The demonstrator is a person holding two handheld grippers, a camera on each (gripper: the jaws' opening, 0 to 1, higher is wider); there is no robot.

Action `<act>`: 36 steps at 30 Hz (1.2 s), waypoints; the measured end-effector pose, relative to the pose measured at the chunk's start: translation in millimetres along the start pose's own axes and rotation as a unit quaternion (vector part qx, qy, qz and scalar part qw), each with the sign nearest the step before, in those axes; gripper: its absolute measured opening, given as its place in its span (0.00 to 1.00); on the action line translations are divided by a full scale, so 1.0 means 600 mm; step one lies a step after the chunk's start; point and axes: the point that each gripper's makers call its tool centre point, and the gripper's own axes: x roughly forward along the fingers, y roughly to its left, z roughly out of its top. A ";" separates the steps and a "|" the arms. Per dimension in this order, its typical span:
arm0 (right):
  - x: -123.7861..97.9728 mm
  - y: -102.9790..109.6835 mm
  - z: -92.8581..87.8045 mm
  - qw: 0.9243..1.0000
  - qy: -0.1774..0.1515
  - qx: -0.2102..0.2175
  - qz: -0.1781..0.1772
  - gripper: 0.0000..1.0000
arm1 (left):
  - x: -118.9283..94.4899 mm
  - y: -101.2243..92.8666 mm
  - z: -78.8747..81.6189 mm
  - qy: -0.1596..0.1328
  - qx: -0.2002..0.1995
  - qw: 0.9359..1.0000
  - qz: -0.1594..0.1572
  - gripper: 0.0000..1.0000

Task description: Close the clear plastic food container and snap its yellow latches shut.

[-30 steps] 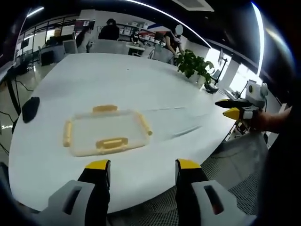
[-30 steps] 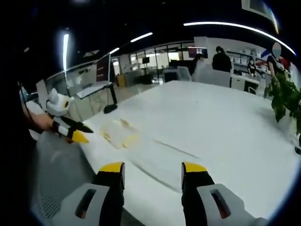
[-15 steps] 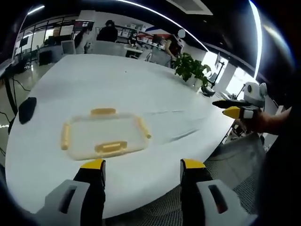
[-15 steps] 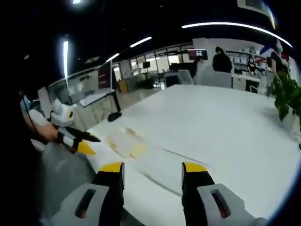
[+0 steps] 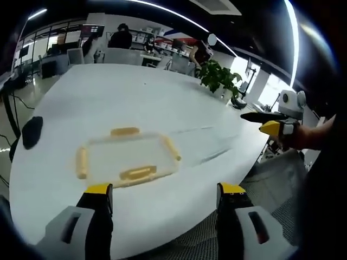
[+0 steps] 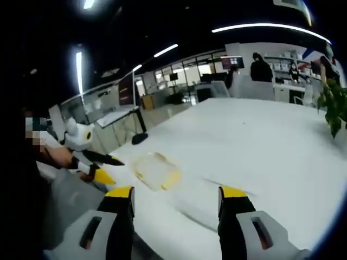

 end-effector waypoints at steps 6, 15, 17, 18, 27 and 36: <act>0.023 0.013 0.005 1.000 0.002 -0.003 0.013 0.63 | -0.004 0.009 0.011 -0.003 0.007 1.000 -0.002 0.78; 0.045 0.028 0.013 1.000 0.000 -0.008 0.023 0.63 | -0.007 0.020 0.021 -0.008 0.020 1.000 -0.011 0.78; 0.049 0.033 0.014 1.000 0.000 -0.007 0.025 0.63 | -0.008 0.022 0.023 -0.008 0.017 1.000 -0.015 0.77; 0.050 0.035 0.015 1.000 -0.001 -0.006 0.027 0.64 | -0.009 0.023 0.023 -0.008 0.017 1.000 -0.015 0.77; 0.070 0.065 0.019 0.999 -0.003 -0.008 0.038 0.65 | -0.017 0.038 0.022 -0.004 0.023 1.000 -0.020 0.76; 0.087 0.077 0.006 0.999 0.012 -0.026 0.036 0.64 | -0.025 0.078 0.029 -0.006 0.019 1.000 -0.014 0.75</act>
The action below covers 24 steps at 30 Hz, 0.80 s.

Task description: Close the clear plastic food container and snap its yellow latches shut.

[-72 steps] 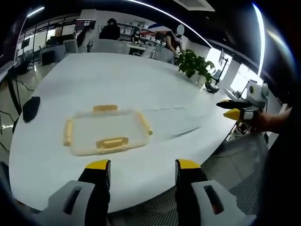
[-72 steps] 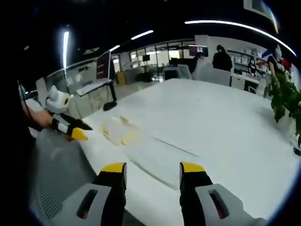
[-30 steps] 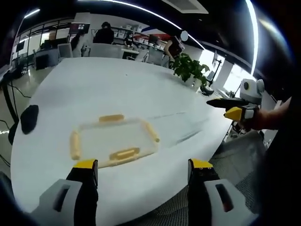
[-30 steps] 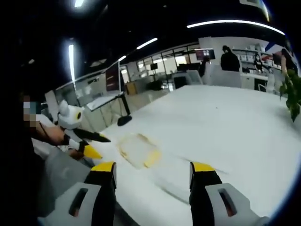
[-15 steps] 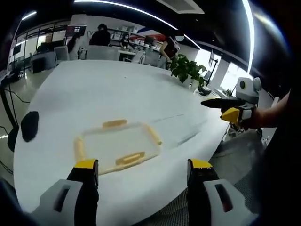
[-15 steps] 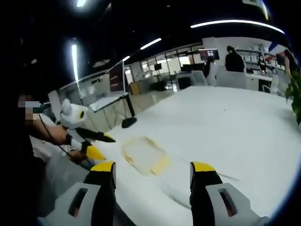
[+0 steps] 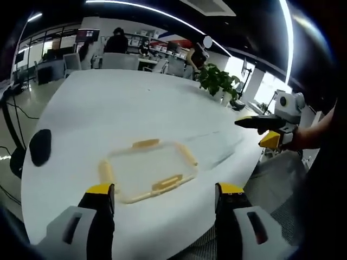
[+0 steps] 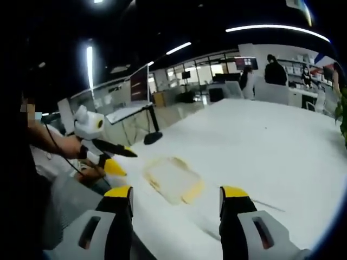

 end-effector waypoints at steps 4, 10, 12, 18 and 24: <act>0.001 -0.001 0.001 1.000 0.000 0.008 -0.002 0.64 | 0.001 0.008 -0.005 0.008 0.011 1.000 -0.001 0.75; 0.010 0.002 0.001 1.000 0.004 0.004 -0.004 0.63 | 0.000 0.019 -0.008 0.014 0.019 1.000 -0.005 0.74; 0.017 0.004 -0.001 1.000 0.010 -0.002 -0.004 0.62 | -0.001 0.024 -0.012 0.021 0.032 0.999 -0.007 0.74; 0.024 0.007 0.000 1.000 0.012 -0.005 -0.004 0.62 | -0.001 0.034 -0.016 0.029 0.039 0.999 -0.013 0.74; 0.034 0.012 0.002 1.000 0.014 -0.011 -0.002 0.62 | -0.001 0.041 -0.014 0.036 0.046 0.998 -0.020 0.74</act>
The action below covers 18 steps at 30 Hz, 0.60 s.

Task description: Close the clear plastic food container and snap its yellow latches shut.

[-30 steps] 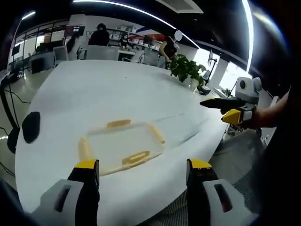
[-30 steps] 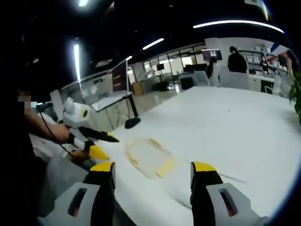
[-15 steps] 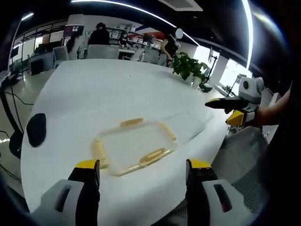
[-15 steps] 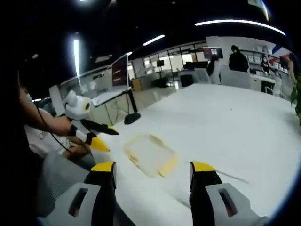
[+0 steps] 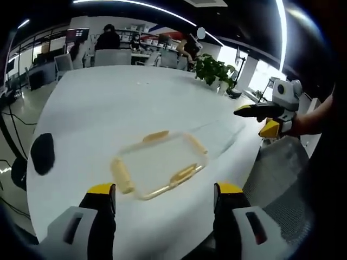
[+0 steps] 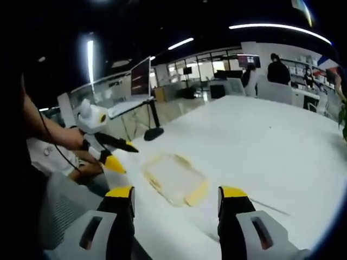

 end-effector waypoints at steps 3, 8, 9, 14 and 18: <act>0.007 0.000 -0.004 1.000 0.005 -0.002 0.000 0.63 | 0.001 0.005 -0.001 0.002 0.002 1.000 -0.004 0.74; 0.013 -0.005 -0.003 1.000 0.011 -0.010 0.000 0.63 | -0.002 0.014 -0.005 0.011 0.011 1.000 -0.007 0.74; 0.014 -0.006 -0.002 1.000 0.012 -0.012 0.000 0.63 | -0.002 0.017 -0.005 0.013 0.016 1.000 -0.008 0.74; 0.017 -0.010 0.000 1.000 0.013 -0.019 -0.002 0.63 | -0.002 0.021 -0.002 0.016 0.028 0.999 -0.019 0.73; 0.018 -0.006 -0.002 1.000 0.014 -0.021 -0.003 0.63 | -0.002 0.026 -0.004 0.021 0.034 0.999 -0.022 0.73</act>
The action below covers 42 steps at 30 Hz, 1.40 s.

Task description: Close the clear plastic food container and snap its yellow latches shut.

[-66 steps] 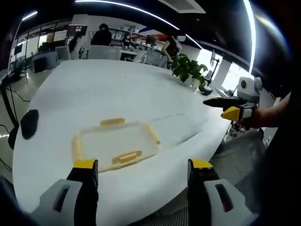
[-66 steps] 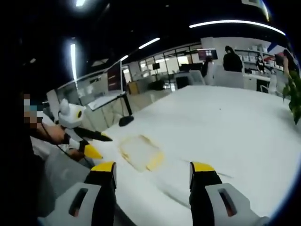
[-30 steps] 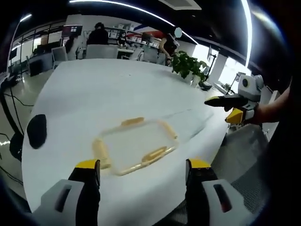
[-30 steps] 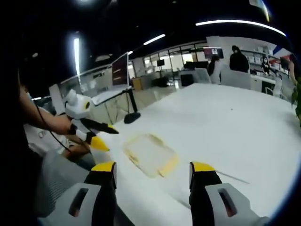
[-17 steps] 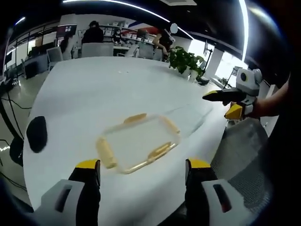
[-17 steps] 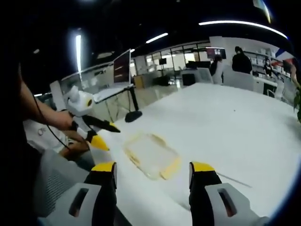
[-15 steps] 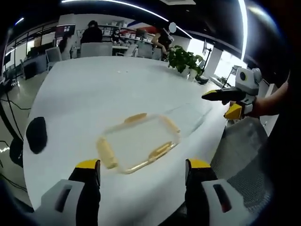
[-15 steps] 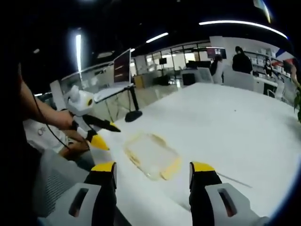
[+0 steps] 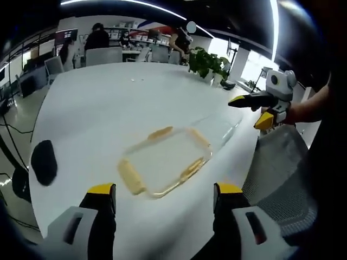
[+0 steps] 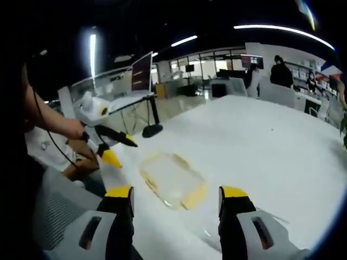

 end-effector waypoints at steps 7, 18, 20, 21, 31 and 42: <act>0.003 0.006 -0.002 1.000 -0.001 -0.009 -0.001 0.64 | 0.003 0.002 -0.004 0.007 0.009 1.000 -0.010 0.73; 0.018 0.002 -0.003 1.000 0.009 -0.028 0.001 0.64 | 0.007 0.019 -0.002 0.015 0.030 0.999 -0.017 0.73; 0.021 0.002 -0.004 0.999 0.013 -0.032 0.003 0.64 | 0.007 0.022 -0.002 0.017 0.032 0.999 -0.019 0.73; 0.021 0.002 -0.004 0.999 0.013 -0.033 0.003 0.64 | 0.007 0.023 -0.003 0.019 0.034 0.999 -0.020 0.73; 0.029 -0.009 -0.008 0.998 0.029 -0.051 0.003 0.63 | 0.016 0.041 0.001 0.032 0.060 0.997 -0.024 0.71; 0.039 -0.013 -0.019 0.997 0.044 -0.062 0.008 0.63 | 0.024 0.056 0.000 0.050 0.080 0.995 -0.036 0.71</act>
